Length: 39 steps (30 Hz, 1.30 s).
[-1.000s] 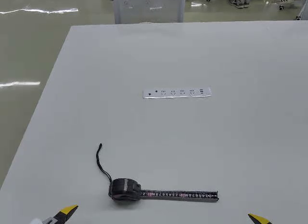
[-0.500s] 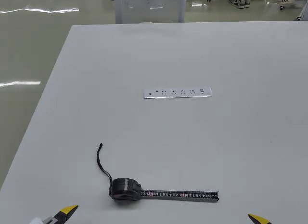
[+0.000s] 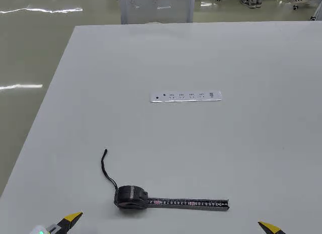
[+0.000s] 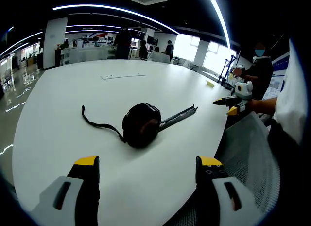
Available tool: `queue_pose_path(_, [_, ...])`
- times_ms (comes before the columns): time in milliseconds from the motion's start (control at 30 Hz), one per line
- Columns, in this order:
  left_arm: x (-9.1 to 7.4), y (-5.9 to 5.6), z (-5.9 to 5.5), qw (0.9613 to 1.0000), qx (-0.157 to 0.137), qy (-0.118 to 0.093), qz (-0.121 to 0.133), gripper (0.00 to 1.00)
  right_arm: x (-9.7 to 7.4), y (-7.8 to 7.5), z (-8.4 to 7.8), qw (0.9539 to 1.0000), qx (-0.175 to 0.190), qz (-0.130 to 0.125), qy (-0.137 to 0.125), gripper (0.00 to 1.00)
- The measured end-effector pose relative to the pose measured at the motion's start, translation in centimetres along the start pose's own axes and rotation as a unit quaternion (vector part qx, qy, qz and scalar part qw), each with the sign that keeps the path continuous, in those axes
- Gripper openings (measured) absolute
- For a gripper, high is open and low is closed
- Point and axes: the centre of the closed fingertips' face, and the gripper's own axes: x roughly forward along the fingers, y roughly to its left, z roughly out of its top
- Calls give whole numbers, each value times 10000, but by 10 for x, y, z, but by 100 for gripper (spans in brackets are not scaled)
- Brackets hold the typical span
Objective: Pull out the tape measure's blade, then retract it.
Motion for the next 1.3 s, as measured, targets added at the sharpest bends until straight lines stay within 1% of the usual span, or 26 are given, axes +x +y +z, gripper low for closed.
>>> queue_pose_path(167, [3,-3,3,10000,11,15,-20,79,3,1,1,10000,-25,52,2,69])
queue_pose_path(267, [5,-2,1,10000,7,54,-21,79,4,-1,1,10000,-26,64,-13,69])
queue_pose_path(400, [7,-1,0,10000,-23,59,5,79,7,-1,2,9999,-33,92,-23,68])
queue_pose_path(467, [9,-2,3,10000,-34,58,21,79,8,0,3,9999,-55,121,-13,68])
queue_pose_path(600, [13,-4,5,9999,-15,99,34,78,11,0,4,9999,-74,150,-21,67])
queue_pose_path(700, [15,-2,6,9999,-118,79,83,78,12,0,5,9998,-97,169,-22,67])
queue_pose_path(833, [18,-3,6,9998,-114,118,112,78,14,-1,5,9998,-103,184,-36,66])
queue_pose_path(1000, [22,-2,6,9996,-171,134,165,78,15,-1,6,9997,-120,205,-35,66])
queue_pose_path(1133, [24,-1,7,9991,-326,114,227,78,16,-2,8,9997,-127,222,-38,66])
queue_pose_path(1300, [27,-3,5,9990,-317,161,289,78,18,-4,9,9996,-135,225,-40,66])
